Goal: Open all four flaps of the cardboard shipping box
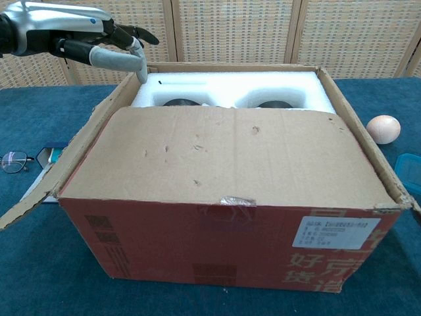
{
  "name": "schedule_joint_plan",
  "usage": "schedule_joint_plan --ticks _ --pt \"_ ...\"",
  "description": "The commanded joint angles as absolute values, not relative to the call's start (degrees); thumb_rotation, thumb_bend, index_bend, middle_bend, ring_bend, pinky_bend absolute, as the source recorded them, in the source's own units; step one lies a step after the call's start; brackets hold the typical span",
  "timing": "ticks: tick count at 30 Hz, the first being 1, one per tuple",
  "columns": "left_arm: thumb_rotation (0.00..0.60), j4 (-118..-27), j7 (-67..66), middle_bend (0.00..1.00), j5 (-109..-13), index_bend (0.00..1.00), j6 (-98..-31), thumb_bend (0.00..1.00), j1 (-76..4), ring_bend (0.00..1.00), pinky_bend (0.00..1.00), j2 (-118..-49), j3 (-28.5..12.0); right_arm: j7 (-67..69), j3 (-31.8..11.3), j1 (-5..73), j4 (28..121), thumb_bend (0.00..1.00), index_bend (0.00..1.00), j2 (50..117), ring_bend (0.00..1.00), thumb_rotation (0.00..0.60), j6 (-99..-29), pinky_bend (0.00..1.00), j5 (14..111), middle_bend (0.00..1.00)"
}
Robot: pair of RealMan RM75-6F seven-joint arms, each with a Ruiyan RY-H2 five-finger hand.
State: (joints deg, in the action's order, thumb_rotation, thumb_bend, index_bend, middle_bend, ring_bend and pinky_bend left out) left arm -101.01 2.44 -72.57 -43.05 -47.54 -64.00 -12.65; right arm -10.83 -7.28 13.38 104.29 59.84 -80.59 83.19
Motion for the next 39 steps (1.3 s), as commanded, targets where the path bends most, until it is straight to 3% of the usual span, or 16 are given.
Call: schedule_joint_plan --ticks 1,22,39 --pt "0.165 -101.19 1.29 0.0 -71.91 0.42 -42.89 0.07 -48.08 0.0 0.0 -64.71 -12.17 -10.56 -7.27 13.23 104.36 0.62 0.13 59.73 0.0 0.6 -80.74 0.0 83.21 0.11" --pt "0.162 -102.56 -5.03 0.0 -68.53 0.44 -42.02 0.05 -50.03 0.0 0.0 -67.87 -9.42 -9.6 -7.14 12.62 103.86 0.62 0.13 59.47 0.0 0.6 -81.03 0.0 83.22 0.11" --pt "0.161 -109.36 14.79 0.0 -74.59 0.46 -41.61 0.05 -45.98 0.0 0.0 -58.6 -11.48 -9.92 -7.5 13.05 103.68 0.62 0.13 60.03 0.0 0.6 -80.41 0.0 82.84 0.11"
